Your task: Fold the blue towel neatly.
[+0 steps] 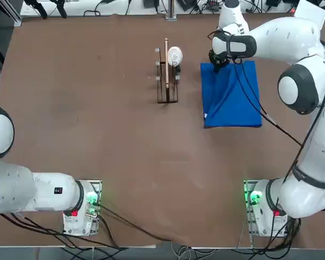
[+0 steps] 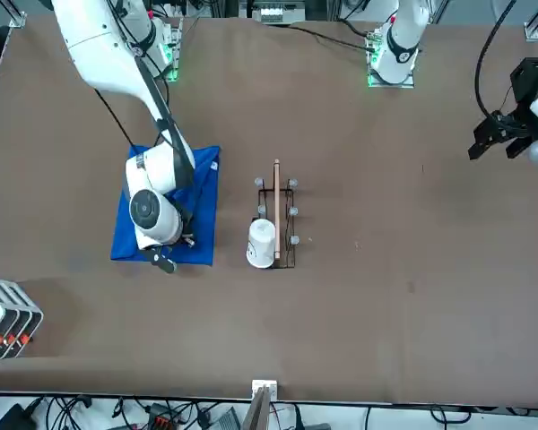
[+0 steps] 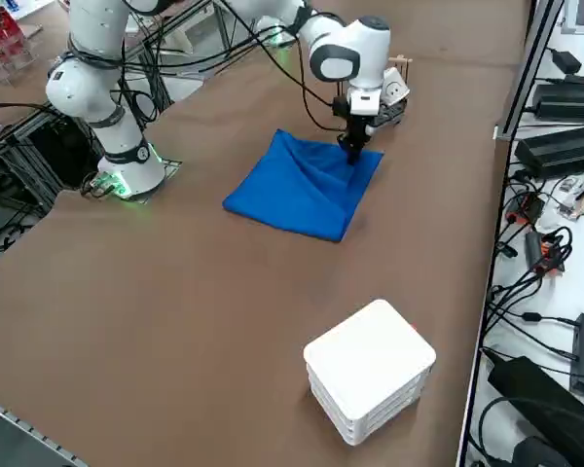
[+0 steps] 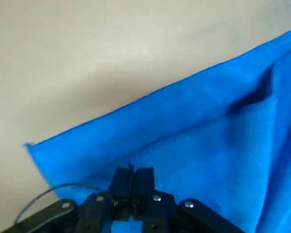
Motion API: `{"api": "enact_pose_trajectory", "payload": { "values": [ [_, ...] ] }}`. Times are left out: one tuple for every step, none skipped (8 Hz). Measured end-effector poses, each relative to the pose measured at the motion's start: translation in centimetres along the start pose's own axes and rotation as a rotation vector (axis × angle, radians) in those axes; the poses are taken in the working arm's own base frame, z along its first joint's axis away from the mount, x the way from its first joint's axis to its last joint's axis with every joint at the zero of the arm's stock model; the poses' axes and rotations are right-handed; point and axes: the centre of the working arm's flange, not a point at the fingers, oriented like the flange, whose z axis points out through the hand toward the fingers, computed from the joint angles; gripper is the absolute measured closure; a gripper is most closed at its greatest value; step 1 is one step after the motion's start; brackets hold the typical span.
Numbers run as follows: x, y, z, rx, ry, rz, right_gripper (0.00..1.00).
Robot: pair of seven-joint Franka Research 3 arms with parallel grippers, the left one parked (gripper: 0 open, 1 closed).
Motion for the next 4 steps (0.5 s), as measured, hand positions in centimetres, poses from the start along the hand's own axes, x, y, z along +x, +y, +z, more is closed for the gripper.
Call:
{"api": "enact_pose_trajectory", "payload": {
  "values": [
    [-0.3, -0.9, -0.9, 0.016, 0.010, -0.012, 0.98],
    [-0.7, -1.8, -1.7, 0.029, 0.020, -0.024, 0.98],
    [-1.1, -2.6, -2.3, 0.039, 0.028, -0.035, 0.98],
    [-1.4, -3.1, -2.5, 0.043, 0.033, -0.044, 0.98]
  ]
}}
